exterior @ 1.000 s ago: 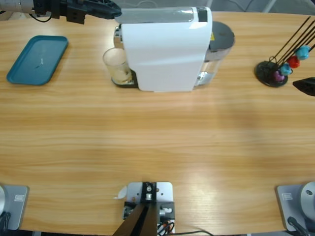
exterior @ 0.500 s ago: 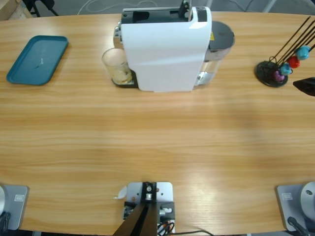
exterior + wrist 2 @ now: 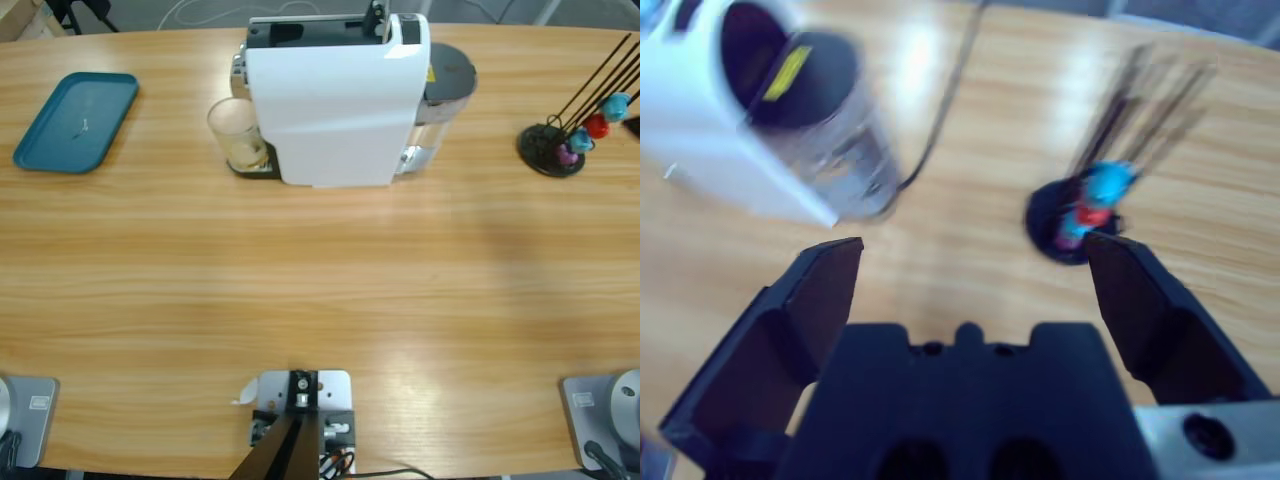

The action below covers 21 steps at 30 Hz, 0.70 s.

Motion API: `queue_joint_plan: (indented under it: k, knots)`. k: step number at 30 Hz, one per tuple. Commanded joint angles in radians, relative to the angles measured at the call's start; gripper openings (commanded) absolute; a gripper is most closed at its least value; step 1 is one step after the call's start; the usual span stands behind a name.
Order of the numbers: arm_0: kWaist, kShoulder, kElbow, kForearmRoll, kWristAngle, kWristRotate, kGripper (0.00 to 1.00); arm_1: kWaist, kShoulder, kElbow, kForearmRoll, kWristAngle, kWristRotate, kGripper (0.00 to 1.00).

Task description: Pour coffee

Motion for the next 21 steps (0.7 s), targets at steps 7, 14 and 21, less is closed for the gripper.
queue_joint_plan:
  k: [7,14,21]
  knots:
    - [-0.144,-0.247,0.355,0.138,0.481,0.352,1.0,-0.196,0.446,0.228,-0.507,-0.043,0.034,0.838]
    - [-0.133,-0.231,0.377,0.124,0.482,0.247,1.0,-0.207,0.459,0.239,-0.54,-0.094,0.031,0.668]
    - [-0.133,-0.209,0.346,0.106,0.482,0.186,1.0,-0.219,0.447,0.231,-0.542,-0.082,0.022,0.591]
